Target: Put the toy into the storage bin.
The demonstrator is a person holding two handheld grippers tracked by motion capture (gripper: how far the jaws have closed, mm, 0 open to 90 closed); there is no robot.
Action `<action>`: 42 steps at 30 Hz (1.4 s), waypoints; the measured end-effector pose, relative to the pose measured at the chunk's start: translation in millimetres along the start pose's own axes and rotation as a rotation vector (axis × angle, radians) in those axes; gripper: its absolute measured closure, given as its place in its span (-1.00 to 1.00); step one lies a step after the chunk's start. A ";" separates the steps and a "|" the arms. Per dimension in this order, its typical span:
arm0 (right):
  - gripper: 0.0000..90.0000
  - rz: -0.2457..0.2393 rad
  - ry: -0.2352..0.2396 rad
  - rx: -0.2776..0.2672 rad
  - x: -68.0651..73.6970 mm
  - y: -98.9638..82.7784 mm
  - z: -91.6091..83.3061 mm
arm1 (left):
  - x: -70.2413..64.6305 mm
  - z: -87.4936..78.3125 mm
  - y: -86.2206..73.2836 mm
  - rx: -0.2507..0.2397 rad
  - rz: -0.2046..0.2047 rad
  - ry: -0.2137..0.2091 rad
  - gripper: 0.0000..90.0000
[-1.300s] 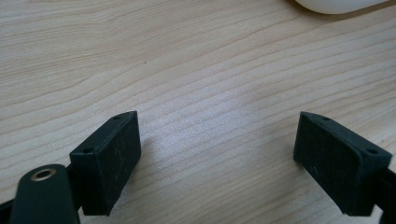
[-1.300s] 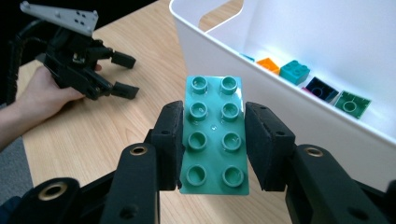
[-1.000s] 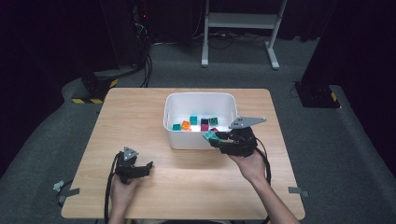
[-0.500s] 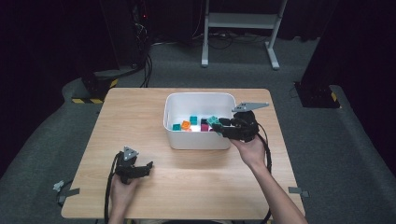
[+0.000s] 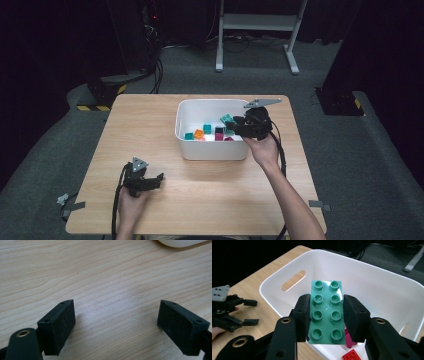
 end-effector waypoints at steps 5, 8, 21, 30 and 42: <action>0.31 0.030 -0.022 0.015 -9.4 5.2 9.7 | 0.0 0.0 0.0 0.000 0.000 0.000 -0.67; 0.30 0.036 -0.030 0.020 -12.4 6.6 13.0 | 0.0 0.0 0.0 0.000 0.000 0.000 -0.67; 0.14 0.063 -0.057 0.030 -19.6 4.0 25.7 | 0.0 0.0 0.0 0.000 0.000 0.000 -0.67; 0.12 0.065 -0.051 0.000 -17.5 -4.0 15.2 | 0.0 0.0 0.0 0.000 0.000 0.000 -0.67; 0.10 0.060 -0.037 -0.033 -14.3 -15.4 3.9 | 0.0 0.0 0.0 0.000 0.000 0.000 -0.67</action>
Point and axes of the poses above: each handheld gripper's, and its own axes: z roughly forward along the jaws, y roughly out of its top, x roughly to its left, the point moved 3 cm from there along z, roughly forward along the jaws, and after that the axes turned 14 degrees about x, right-handed, at the moved point
